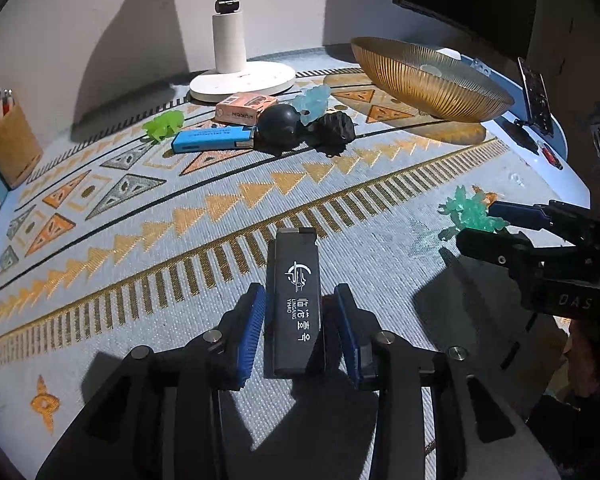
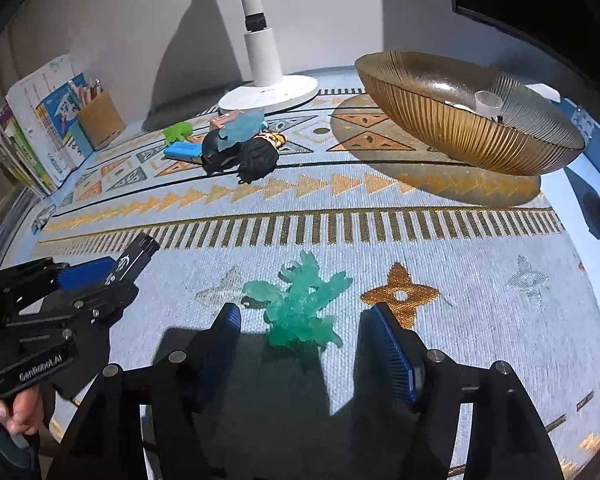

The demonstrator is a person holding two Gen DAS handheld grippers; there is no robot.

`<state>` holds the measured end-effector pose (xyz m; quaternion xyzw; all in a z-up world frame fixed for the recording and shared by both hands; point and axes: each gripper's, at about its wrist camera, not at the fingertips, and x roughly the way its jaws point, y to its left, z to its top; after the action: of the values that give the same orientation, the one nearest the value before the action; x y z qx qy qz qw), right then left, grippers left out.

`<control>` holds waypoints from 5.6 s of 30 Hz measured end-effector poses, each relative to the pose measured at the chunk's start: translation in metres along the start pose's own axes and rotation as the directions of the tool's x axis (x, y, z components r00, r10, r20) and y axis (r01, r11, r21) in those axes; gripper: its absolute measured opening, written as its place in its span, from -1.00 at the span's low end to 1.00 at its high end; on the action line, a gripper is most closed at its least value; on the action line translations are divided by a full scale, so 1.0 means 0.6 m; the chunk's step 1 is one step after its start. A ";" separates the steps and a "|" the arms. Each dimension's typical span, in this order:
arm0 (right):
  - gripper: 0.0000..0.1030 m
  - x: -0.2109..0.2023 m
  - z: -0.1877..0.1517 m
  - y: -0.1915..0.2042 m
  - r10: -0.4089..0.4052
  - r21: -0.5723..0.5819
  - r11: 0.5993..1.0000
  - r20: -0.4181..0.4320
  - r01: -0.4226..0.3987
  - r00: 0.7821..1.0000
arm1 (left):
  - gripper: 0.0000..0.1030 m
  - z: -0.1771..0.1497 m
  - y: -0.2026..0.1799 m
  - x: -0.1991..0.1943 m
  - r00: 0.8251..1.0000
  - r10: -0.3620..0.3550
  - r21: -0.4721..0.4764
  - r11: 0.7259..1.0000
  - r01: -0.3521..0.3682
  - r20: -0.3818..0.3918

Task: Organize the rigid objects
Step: 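Carry the black USB stick and green figure over the amber bowl, then open both grippers to drop the USB stick and green figure into the bowl, then withdraw both open grippers back toward the remaining objects, then grasp the blue box with the left gripper while the right grasps the red-haired figurine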

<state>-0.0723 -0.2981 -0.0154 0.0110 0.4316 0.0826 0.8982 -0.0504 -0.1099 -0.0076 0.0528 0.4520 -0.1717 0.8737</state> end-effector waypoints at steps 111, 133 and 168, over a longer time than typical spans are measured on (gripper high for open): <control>0.31 -0.165 0.134 -0.026 -0.068 0.221 0.975 0.237 0.014 0.969 | 0.29 0.094 0.150 -0.230 0.923 0.163 -0.403 0.915 -0.009 0.349; 0.51 0.025 0.048 -0.008 -0.068 0.161 0.985 0.026 0.063 0.997 | 0.29 0.010 0.143 -0.026 0.964 0.250 -0.317 0.925 -0.210 0.090; 0.51 0.029 0.125 0.026 0.022 0.069 0.997 0.007 -0.022 1.000 | 0.29 0.176 0.129 0.039 1.000 0.021 0.149 0.989 -0.023 0.016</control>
<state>-0.0055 -0.2763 0.0196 0.0471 0.4315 0.0774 0.8976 0.0704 -0.0695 0.0301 0.1216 0.4311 -0.1958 0.8724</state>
